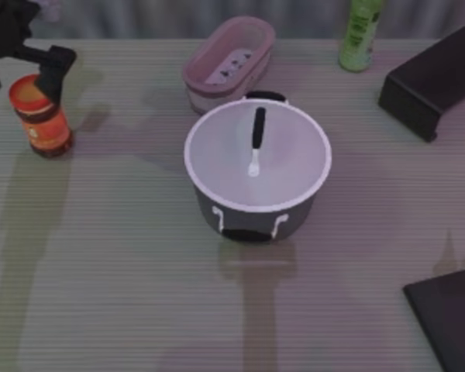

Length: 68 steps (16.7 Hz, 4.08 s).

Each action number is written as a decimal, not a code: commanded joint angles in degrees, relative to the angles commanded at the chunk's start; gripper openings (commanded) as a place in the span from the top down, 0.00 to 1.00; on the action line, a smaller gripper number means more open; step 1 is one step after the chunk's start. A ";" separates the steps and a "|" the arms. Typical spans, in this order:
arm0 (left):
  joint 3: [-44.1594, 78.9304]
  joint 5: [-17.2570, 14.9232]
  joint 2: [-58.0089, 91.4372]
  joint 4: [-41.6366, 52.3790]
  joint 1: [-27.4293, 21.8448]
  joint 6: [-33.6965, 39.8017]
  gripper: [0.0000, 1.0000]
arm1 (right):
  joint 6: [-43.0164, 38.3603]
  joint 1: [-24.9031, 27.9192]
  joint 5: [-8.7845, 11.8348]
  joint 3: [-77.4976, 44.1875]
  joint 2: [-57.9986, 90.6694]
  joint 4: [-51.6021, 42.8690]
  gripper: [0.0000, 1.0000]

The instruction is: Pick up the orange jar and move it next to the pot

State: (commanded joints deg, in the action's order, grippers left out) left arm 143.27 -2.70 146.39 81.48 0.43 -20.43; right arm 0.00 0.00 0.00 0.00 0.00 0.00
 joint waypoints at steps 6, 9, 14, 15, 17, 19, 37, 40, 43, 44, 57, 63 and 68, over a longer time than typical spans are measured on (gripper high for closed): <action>-0.31 -0.01 -0.12 -0.28 -0.29 0.10 0.00 | 0.00 0.00 0.00 0.00 0.00 0.00 0.00; -4.35 0.02 -0.12 -4.28 -0.20 0.20 0.00 | 0.00 0.00 0.00 0.00 0.00 0.00 0.00; -10.99 0.02 0.17 -11.18 -0.18 0.17 0.00 | 0.00 0.00 0.00 0.00 0.00 0.00 0.00; -10.99 0.02 0.17 -11.18 -0.18 0.17 0.00 | 0.00 0.00 0.00 0.00 0.00 0.00 0.00; -10.99 0.02 0.17 -11.18 -0.18 0.17 0.00 | 0.00 0.00 0.00 0.00 0.00 0.00 0.00; -10.99 0.02 0.17 -11.18 -0.18 0.17 0.15 | 0.00 0.00 0.00 0.00 0.00 0.00 0.00; -10.99 0.02 0.17 -11.18 -0.18 0.17 1.00 | 0.00 0.00 0.00 0.00 0.00 0.00 0.00; -11.13 0.04 -0.01 -11.16 -0.22 0.10 1.00 | 0.00 0.00 0.00 0.00 0.00 0.00 0.00; -15.12 0.13 -4.01 -10.90 0.12 0.17 1.00 | 0.00 0.00 0.00 0.00 0.00 0.00 0.00; -17.48 0.17 -6.54 -10.76 0.25 0.14 1.00 | 0.00 0.00 0.00 0.00 0.00 0.00 0.00; -37.75 0.34 -29.07 -8.83 1.13 -0.27 1.00 | 0.00 0.00 0.00 0.00 0.00 0.00 0.00; -39.23 1.67 -28.07 -11.04 -3.58 8.76 1.00 | 0.00 0.00 0.00 0.00 0.00 0.00 0.00; -42.08 3.83 -26.63 -15.01 -11.93 25.91 1.00 | 0.00 0.00 0.00 0.00 0.00 0.00 0.00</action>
State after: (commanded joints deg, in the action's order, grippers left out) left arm 101.19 1.13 119.75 66.47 -11.50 5.48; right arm 0.00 0.00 0.00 0.00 0.00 0.00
